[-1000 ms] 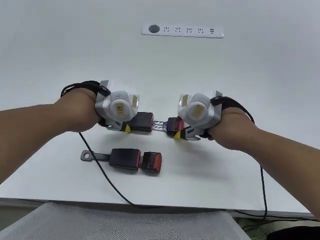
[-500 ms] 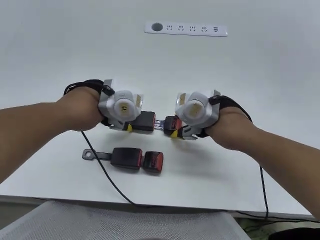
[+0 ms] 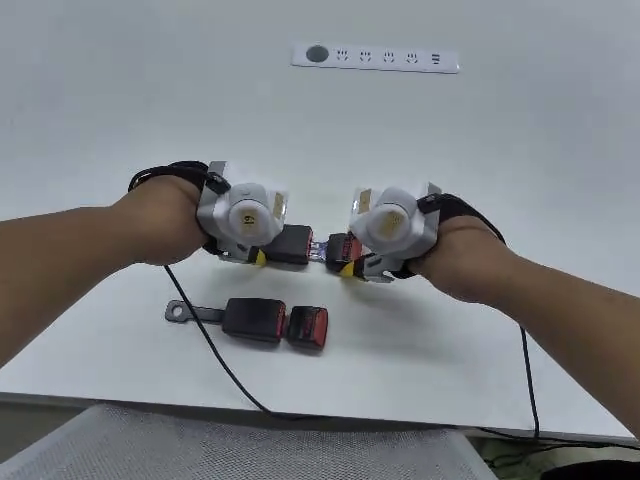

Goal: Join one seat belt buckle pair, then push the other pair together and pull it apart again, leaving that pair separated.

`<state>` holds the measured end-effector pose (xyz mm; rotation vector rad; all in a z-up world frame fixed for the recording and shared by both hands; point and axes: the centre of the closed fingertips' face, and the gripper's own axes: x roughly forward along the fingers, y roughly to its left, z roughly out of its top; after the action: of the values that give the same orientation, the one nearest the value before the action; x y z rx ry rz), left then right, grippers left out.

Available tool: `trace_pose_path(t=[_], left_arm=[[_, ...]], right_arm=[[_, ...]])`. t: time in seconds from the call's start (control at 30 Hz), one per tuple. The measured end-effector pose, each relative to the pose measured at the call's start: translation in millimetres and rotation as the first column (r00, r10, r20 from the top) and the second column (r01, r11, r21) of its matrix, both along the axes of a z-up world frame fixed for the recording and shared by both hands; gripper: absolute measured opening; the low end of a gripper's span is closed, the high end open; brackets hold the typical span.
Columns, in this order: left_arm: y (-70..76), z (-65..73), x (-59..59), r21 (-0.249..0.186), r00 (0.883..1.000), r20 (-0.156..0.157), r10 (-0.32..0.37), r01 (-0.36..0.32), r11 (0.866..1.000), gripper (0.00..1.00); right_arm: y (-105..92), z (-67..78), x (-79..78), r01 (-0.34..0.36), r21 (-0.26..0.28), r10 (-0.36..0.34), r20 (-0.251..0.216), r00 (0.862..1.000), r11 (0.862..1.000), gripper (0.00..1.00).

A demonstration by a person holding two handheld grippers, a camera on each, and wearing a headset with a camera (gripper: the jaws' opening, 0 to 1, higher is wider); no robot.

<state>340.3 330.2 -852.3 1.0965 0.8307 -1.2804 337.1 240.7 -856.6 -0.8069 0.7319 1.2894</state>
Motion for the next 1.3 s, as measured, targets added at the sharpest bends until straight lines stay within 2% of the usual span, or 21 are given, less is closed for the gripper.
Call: trace_pose_path(t=[0.3, 0.43, 0.5, 0.77, 1.3], left_arm=[[0.0, -1.5, 1.4, 0.004, 1.0, -0.004, -0.005, 0.005, 1.0, 0.31], [-0.1, -1.4, 1.4, 0.003, 1.0, -0.003, -0.003, 0.003, 1.0, 0.31], [0.0, -1.3, 1.6, 0.002, 1.0, -0.004, 0.001, -0.001, 1.0, 0.31], [0.2, -1.9, 2.4, 0.004, 1.0, -0.013, 0.005, -0.005, 1.0, 0.3], [2.4, -4.8, 4.7, 0.004, 0.999, -0.016, 0.029, -0.028, 1.0, 0.3]], right_arm=[[0.1, -0.1, 0.5, 0.001, 0.006, -0.001, 0.0, 1.0, 1.0, 0.33], [-0.4, -0.1, -0.7, -0.069, -0.004, 0.07, 0.036, 0.997, 0.998, 0.33], [0.0, -0.4, 1.0, -0.051, -0.001, 0.051, 0.027, 0.998, 0.999, 0.32], [0.9, -0.6, 2.5, -0.057, -0.002, 0.058, 0.026, 0.998, 0.998, 0.32], [6.5, -0.8, 3.1, -0.065, -0.011, 0.065, 0.045, 0.997, 0.998, 0.31]])
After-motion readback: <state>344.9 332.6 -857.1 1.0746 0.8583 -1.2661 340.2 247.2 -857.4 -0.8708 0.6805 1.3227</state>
